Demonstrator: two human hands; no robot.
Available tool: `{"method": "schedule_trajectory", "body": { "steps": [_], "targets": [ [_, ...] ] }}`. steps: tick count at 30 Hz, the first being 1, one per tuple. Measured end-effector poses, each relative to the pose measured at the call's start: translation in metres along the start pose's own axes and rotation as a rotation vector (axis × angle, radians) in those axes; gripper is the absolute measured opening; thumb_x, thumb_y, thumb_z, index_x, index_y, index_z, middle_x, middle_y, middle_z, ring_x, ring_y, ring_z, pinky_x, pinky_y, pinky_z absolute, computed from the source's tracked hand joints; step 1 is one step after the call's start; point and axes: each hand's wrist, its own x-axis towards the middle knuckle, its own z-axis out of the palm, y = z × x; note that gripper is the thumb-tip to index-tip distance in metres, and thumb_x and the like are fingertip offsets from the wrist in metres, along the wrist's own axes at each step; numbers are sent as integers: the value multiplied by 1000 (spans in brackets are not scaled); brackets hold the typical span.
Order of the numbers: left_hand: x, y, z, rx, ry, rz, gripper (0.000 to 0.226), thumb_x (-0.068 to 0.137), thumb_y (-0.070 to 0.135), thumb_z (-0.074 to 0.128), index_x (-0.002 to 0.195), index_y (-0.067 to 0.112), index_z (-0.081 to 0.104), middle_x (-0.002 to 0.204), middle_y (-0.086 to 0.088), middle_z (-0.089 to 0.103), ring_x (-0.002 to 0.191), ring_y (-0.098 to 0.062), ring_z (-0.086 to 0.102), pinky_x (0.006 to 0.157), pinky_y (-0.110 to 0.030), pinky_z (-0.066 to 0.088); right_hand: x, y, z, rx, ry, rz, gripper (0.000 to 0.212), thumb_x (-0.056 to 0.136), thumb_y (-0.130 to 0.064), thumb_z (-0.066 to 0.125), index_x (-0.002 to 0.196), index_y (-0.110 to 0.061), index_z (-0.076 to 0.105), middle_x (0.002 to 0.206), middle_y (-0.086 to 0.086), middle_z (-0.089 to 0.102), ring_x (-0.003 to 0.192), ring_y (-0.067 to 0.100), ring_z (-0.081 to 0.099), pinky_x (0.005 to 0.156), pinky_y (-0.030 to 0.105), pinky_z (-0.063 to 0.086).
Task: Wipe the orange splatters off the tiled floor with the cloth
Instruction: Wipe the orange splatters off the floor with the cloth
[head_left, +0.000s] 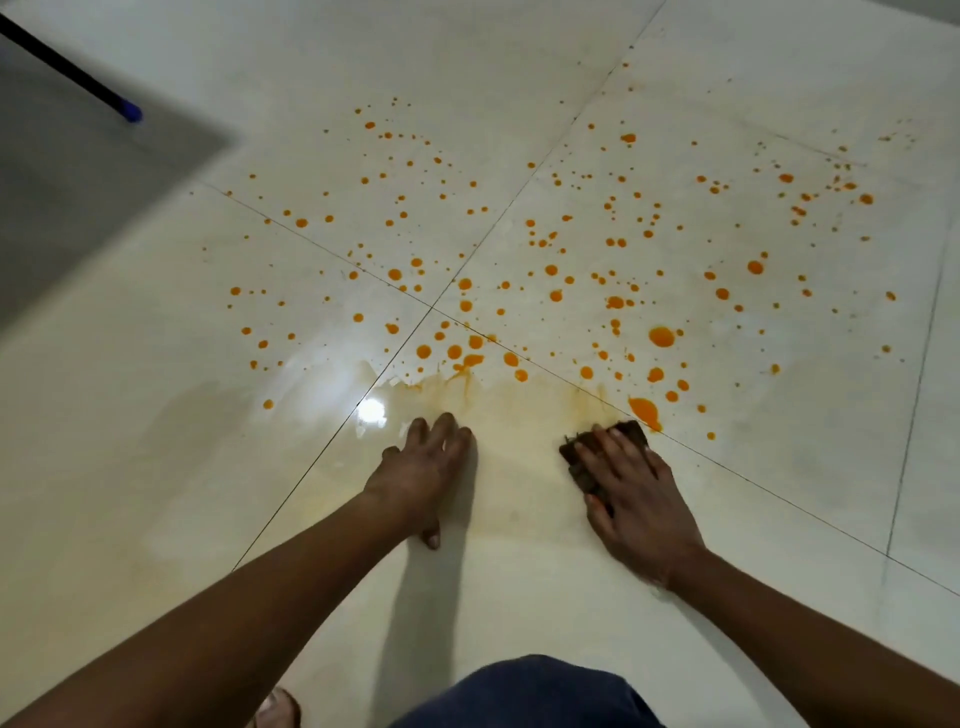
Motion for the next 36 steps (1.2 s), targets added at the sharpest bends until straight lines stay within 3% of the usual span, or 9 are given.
{"method": "schedule_trajectory", "body": {
  "steps": [4,7,10,14,19,24,28,32,36],
  "targets": [
    [8,7,3,-49,-13,-35,132,47,43,93,146,15,10,149,-6,3,138,-37,11,95,-53,47,64,3,-11,39,110,298,62,90,-43,29,150,-27,30,157,4,29,145,20,21,113,48,27],
    [13,20,2,-182,38,-117,127,40,69,83,138,18,19,143,-5,8,134,-36,14,96,-57,42,23,-11,-1,22,71,189,62,91,-42,31,151,-27,28,160,2,24,148,18,14,115,45,23],
    [18,33,7,-171,72,-176,130,40,70,82,138,18,16,145,-8,7,136,-42,12,99,-62,37,-15,-1,3,5,7,70,63,91,-42,35,152,-30,25,161,-2,19,148,16,12,113,45,25],
    [19,28,12,-169,104,-161,127,39,73,81,137,19,20,143,-8,13,134,-41,18,97,-59,40,58,5,-7,27,138,377,62,88,-42,33,148,-28,32,157,3,28,146,20,19,114,47,25],
    [20,33,5,-25,170,-38,130,46,72,79,144,18,13,152,-9,6,142,-36,9,109,-54,29,5,-1,1,1,48,94,63,90,-40,36,151,-27,30,159,2,26,147,20,19,113,43,24],
    [24,33,1,-49,160,36,124,45,68,81,141,23,18,144,-2,17,130,-28,23,96,-46,42,32,68,-19,23,186,568,62,88,-40,34,148,-23,35,152,10,36,139,30,30,107,51,33],
    [30,23,5,-41,213,87,122,43,76,76,141,27,22,142,1,21,127,-25,27,96,-42,39,88,1,-9,-8,200,312,61,87,-37,41,146,-23,37,153,7,35,142,26,28,110,49,30],
    [26,10,9,-50,282,163,116,51,78,70,144,25,27,149,1,24,133,-26,30,103,-43,33,22,2,-1,-6,65,87,62,89,-39,38,150,-28,31,158,1,28,147,19,18,112,47,27],
    [20,-11,8,-56,319,185,107,56,78,66,142,24,32,153,0,25,138,-27,28,113,-45,21,69,36,-16,11,181,479,58,90,-40,36,147,-26,36,151,6,38,141,28,29,106,51,34]
  ]
}}
